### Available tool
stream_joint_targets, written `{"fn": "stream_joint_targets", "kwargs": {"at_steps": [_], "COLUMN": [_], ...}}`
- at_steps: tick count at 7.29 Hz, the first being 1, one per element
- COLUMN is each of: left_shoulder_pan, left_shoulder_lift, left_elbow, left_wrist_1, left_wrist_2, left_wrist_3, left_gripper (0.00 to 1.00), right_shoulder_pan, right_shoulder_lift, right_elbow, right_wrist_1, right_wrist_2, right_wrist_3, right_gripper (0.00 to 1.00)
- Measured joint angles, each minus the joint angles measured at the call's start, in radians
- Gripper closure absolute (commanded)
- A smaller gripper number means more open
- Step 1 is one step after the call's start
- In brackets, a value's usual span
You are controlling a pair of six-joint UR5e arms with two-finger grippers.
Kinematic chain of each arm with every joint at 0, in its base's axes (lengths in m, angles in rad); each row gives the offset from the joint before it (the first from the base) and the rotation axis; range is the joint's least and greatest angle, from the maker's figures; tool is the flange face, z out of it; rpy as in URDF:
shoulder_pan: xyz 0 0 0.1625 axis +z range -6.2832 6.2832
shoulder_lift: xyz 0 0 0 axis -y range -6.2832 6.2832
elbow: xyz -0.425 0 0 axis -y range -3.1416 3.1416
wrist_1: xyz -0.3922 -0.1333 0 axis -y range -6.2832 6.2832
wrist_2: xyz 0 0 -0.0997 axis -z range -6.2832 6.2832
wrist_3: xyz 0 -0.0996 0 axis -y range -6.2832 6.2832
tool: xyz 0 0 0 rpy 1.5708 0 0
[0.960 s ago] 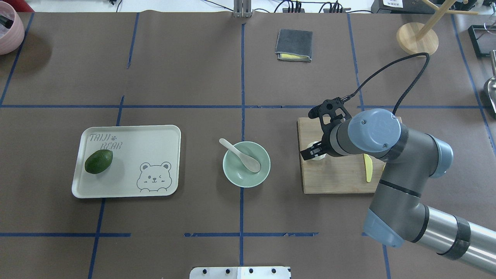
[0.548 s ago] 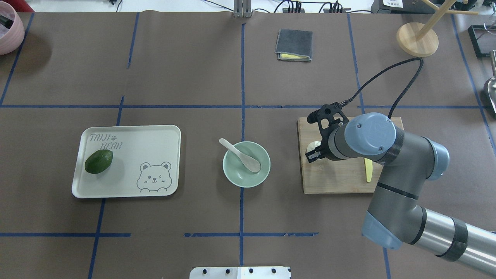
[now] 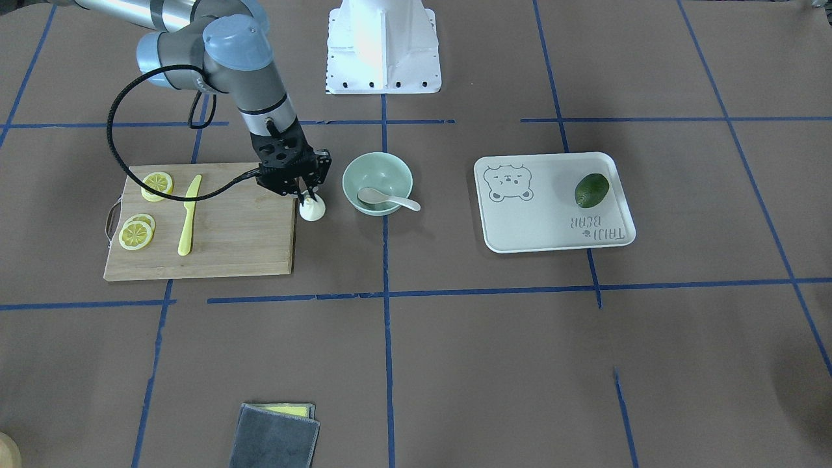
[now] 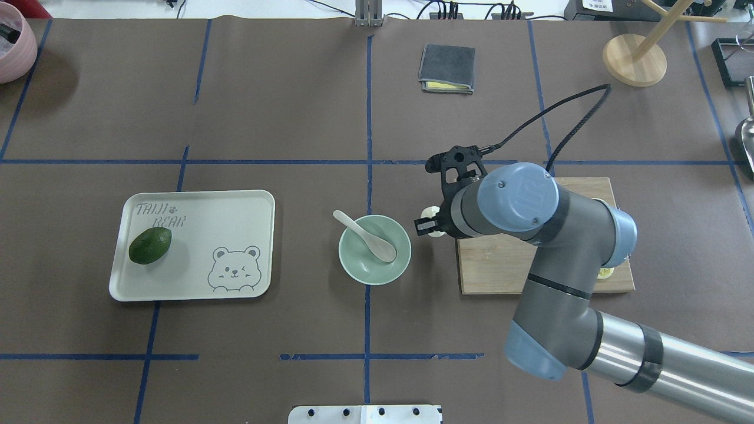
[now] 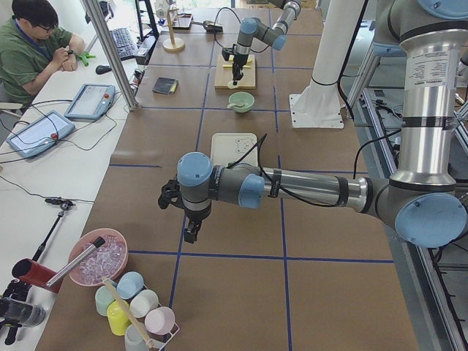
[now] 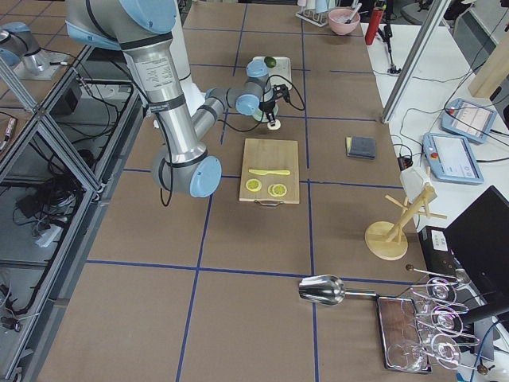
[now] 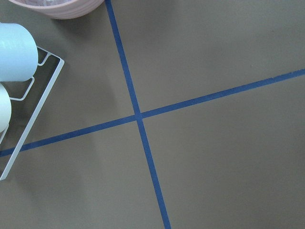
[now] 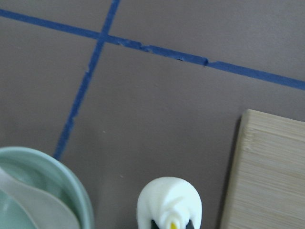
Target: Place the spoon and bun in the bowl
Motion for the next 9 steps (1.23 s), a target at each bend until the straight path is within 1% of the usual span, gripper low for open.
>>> {"fn": "stream_joint_targets", "kwargs": {"at_steps": [1,2,4,5,6,7,8,9], "left_shoulder_pan": [0.001,0.001,0.002,0.003,0.003,0.002,0.002,0.002], "left_shoulder_lift": [-0.001,-0.001,-0.002,-0.002,-0.002,-0.001,-0.001,-0.001], "left_elbow": [0.001,0.002,0.005,0.006,0.007,0.008,0.008,0.009], "left_wrist_1": [0.000,0.000,0.000,0.000,0.000,0.000,0.000,0.000], "left_wrist_2": [-0.001,-0.001,-0.002,-0.003,-0.003,-0.003,-0.003,-0.002], "left_wrist_3": [0.000,0.001,0.001,0.001,0.001,0.001,0.001,0.001], "left_gripper": [0.00,0.00,0.00,0.00,0.00,0.00,0.00,0.00], "right_shoulder_pan": [-0.028,-0.071,-0.145,-0.155,-0.151,-0.133,-0.101,-0.036], "right_shoulder_lift": [0.075,0.122,0.149,0.148,0.147,0.146,0.145,0.138], "right_elbow": [-0.015,-0.024,-0.036,-0.035,-0.026,-0.004,0.026,0.055], "right_wrist_1": [-0.007,-0.018,-0.030,-0.043,-0.075,-0.131,-0.189,-0.232], "right_wrist_2": [-0.005,-0.031,-0.153,-0.180,-0.190,-0.191,-0.174,-0.112], "right_wrist_3": [0.069,0.117,0.146,0.143,0.135,0.118,0.084,0.024], "right_gripper": [0.35,0.00,0.00,0.00,0.00,0.00,0.00,0.00]}}
